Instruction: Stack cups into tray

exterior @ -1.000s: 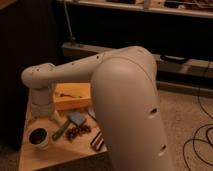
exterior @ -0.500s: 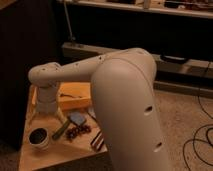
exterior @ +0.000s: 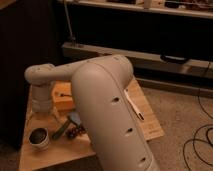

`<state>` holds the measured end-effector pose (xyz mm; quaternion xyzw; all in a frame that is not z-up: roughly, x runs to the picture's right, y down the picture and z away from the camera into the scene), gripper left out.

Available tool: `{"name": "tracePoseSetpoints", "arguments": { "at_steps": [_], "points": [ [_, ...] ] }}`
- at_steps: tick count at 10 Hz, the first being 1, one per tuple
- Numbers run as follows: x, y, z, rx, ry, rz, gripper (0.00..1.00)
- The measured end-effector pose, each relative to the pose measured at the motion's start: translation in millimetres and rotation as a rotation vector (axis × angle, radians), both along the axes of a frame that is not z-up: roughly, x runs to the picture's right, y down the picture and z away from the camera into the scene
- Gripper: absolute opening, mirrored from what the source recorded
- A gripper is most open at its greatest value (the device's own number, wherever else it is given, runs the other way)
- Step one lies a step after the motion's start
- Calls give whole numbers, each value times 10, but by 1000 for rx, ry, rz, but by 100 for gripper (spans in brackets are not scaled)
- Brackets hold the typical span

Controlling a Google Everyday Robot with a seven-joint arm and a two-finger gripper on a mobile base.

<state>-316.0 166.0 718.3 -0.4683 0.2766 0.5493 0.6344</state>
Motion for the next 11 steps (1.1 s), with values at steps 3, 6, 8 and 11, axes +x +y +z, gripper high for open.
{"name": "tracePoseSetpoints", "arguments": {
  "at_steps": [3, 6, 8, 11],
  "points": [
    [-35, 100, 154, -38, 7, -24, 80],
    [-164, 193, 183, -76, -6, -50, 80],
    [-232, 336, 198, -116, -8, -77, 80],
    [-323, 552, 181, -167, -20, -110, 80]
  ]
}}
